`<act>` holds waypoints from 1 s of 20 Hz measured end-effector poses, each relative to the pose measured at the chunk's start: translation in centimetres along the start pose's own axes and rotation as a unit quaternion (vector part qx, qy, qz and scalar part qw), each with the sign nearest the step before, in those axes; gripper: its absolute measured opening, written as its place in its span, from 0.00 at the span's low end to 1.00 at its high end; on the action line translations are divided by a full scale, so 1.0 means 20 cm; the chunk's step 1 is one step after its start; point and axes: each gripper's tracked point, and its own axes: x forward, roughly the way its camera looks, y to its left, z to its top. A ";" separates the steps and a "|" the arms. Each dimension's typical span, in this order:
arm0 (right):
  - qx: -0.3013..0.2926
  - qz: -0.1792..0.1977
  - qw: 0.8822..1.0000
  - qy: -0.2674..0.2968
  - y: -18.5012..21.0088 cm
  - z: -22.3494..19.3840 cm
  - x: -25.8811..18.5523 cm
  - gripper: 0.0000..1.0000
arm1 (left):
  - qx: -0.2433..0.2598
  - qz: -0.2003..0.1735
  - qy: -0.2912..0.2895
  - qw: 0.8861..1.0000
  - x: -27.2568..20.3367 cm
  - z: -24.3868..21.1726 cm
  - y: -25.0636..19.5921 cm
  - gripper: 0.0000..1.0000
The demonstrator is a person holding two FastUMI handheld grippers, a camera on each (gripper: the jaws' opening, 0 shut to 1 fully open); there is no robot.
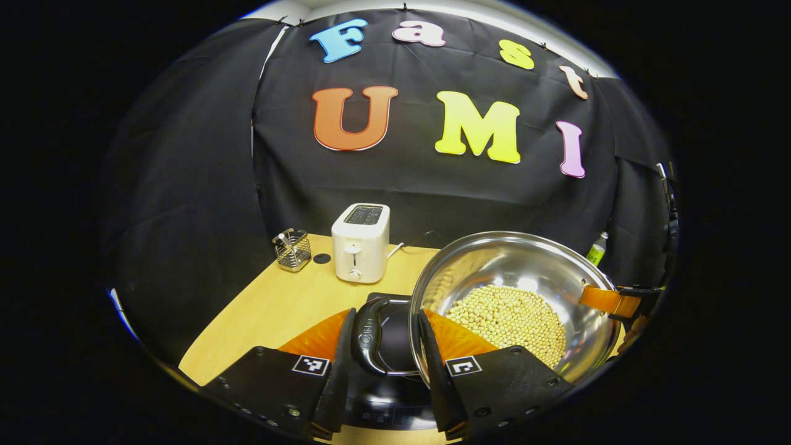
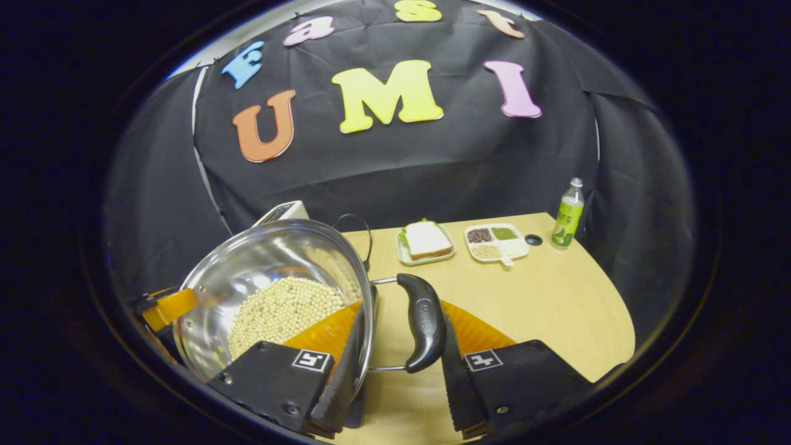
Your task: First push the handle of the pot to place it horizontally, then grasp the pot with both hands and set it on the induction cooktop.
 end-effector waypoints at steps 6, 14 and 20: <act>0.005 0.000 0.999 0.032 0.07 -0.06 0.28 0.65 | 0.016 0.013 0.029 0.999 0.23 -0.07 0.10 0.54; -0.002 -0.017 0.999 0.047 0.13 -0.18 0.53 0.65 | 0.022 0.017 0.050 0.998 0.51 -0.17 0.19 0.54; -0.014 -0.023 0.998 0.062 0.13 -0.28 0.60 0.65 | 0.017 0.016 0.078 0.997 0.57 -0.31 0.22 0.54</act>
